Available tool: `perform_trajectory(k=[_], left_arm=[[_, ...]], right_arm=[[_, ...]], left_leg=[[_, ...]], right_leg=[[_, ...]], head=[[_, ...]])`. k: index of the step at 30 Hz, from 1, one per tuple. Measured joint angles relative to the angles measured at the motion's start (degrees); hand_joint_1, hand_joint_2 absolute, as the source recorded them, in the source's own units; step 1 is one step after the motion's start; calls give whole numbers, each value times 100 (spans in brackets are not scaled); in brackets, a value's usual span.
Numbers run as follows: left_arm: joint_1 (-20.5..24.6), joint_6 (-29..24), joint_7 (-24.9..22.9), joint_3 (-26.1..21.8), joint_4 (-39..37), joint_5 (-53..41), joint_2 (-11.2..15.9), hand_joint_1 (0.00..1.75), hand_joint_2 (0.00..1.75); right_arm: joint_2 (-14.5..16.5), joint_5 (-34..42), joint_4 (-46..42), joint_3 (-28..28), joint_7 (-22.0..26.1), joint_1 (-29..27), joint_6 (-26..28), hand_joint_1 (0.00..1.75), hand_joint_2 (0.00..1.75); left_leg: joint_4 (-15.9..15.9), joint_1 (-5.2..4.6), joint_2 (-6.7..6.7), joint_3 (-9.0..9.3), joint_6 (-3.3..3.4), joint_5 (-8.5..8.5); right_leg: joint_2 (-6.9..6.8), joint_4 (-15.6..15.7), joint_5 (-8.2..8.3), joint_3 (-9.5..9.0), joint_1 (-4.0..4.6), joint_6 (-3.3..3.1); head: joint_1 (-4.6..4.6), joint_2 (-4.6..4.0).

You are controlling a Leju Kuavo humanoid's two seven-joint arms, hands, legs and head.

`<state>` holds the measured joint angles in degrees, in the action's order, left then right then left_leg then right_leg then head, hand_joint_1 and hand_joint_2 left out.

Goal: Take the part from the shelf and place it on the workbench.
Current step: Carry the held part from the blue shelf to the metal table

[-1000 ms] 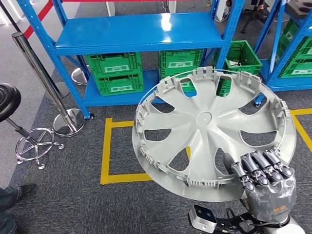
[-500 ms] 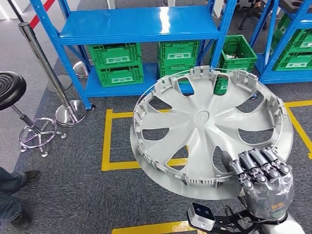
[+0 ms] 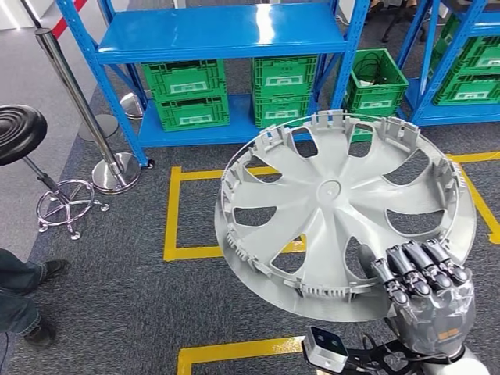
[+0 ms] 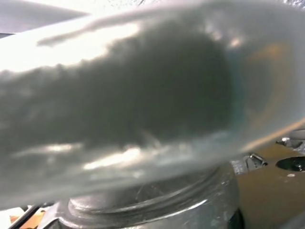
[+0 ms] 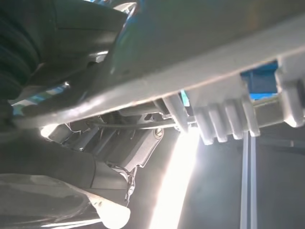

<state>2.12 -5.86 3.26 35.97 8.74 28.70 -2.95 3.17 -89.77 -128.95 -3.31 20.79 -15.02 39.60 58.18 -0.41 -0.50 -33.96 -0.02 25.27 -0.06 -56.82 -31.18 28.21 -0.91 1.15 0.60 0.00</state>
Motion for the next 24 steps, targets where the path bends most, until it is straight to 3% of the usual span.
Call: perform_trajectory(k=[1,3,5,6,7,10,12,15,17,20,21,22,24], left_arm=[[-6,0,0,1,0,-1,1,0,0],[-9,0,0,2,0,-4,2,0,0],[-14,0,0,6,0,-8,-1,0,0],[-19,0,0,9,0,-8,-3,0,0],[-24,0,0,12,0,-10,-4,0,0],[-25,-2,0,19,0,-15,2,0,0],[-19,-2,0,22,0,-15,9,0,0],[-24,1,0,26,0,-16,6,0,0],[-26,3,0,26,0,-17,3,0,0],[-20,8,0,27,0,-17,-4,0,0],[-21,10,0,27,0,-17,-7,0,0],[-22,12,0,27,0,-16,-8,0,0],[-21,14,0,27,0,-16,-11,0,0]], right_arm=[[1,0,-1,1,-2,1,0,175,175],[7,0,-1,2,-3,4,0,175,175],[12,0,-1,3,0,1,0,175,175],[13,0,-1,3,3,-1,0,175,175],[13,0,-1,3,6,-2,0,175,175],[14,0,-1,3,14,1,0,175,175],[16,0,-1,3,27,5,0,175,175],[22,0,-2,3,68,3,0,175,175],[24,0,-3,3,78,6,1,175,175],[24,0,-2,2,72,7,1,175,175],[24,0,0,2,60,1,0,175,175],[24,0,2,0,40,-3,0,175,175],[24,0,5,-9,-27,-4,0,175,175]], left_leg=[[106,10,6,-41,-32,100],[657,28,17,-247,-94,498],[1426,40,19,-513,-127,879],[1627,42,19,-557,-129,933],[1601,43,20,-499,-119,875],[522,29,36,100,-18,371],[60,6,52,301,51,262],[-40,10,52,269,116,249],[-95,37,41,249,180,194],[-106,29,31,192,233,143],[-104,22,29,177,238,131],[-102,17,29,167,237,121],[-93,11,25,162,230,109]], right_leg=[[-8,3,32,3,-7,-48],[-23,3,95,30,-14,-118],[-27,-13,140,100,-7,-134],[-27,-24,153,131,-4,-130],[-26,-36,161,153,-2,-127],[-21,-66,167,173,14,-108],[-17,-85,187,219,26,-57],[-17,-82,220,291,28,49],[-13,-300,37,419,27,103],[-8,-1380,-513,902,22,153],[-8,-1640,-582,1009,23,161],[-8,-1675,-533,1008,23,161],[-27,-1073,-173,669,24,139]], head=[[-11,0],[-41,0],[-56,0],[-57,0],[-59,0],[-56,0],[-57,0],[-60,0],[-41,0],[-6,0],[-4,0],[-3,0],[-1,0]])
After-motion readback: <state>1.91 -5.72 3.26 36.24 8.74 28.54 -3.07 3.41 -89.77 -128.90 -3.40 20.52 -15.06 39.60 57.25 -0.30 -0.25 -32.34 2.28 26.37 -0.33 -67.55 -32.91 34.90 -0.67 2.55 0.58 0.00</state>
